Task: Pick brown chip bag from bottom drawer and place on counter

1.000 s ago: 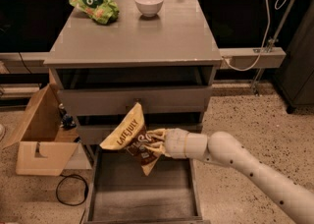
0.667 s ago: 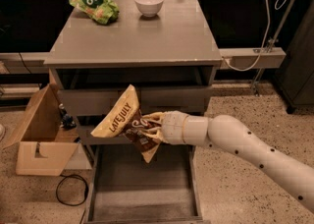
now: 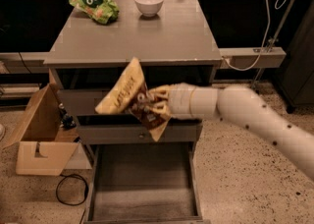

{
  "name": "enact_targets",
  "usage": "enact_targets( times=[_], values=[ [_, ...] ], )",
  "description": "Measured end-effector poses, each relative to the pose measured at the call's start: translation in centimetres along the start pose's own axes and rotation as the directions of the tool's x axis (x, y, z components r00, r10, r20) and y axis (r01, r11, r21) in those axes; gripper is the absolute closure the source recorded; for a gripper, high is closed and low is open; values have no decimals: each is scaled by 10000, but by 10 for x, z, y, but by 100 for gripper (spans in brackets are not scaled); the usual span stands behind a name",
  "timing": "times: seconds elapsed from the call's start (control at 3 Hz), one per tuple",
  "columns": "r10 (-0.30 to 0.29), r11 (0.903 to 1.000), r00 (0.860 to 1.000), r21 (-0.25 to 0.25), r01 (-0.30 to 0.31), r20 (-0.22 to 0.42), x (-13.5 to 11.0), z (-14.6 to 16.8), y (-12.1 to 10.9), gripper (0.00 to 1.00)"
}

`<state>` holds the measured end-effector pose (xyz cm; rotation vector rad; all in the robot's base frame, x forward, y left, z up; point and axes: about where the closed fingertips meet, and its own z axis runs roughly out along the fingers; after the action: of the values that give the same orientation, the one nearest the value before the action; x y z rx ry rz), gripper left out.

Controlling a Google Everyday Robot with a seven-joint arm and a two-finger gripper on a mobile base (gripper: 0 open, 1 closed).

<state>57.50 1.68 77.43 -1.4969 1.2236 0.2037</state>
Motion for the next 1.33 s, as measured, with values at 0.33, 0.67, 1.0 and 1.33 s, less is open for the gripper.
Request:
enact_targets(
  times=[0.33,0.67,1.0,1.33],
  values=[
    [-807,9960,9947,342,830,-630,-27,-24,-67,100],
    [-1567,9780,9788,1178,1725,-1317,-72,-62,-153,100],
    [-1552,9779,9783,1187,1719,-1374,-72,-62,-156,100],
    [-1423,9777,9724,1269,1672,-1849,-68,-60,-178,100]
  ],
)
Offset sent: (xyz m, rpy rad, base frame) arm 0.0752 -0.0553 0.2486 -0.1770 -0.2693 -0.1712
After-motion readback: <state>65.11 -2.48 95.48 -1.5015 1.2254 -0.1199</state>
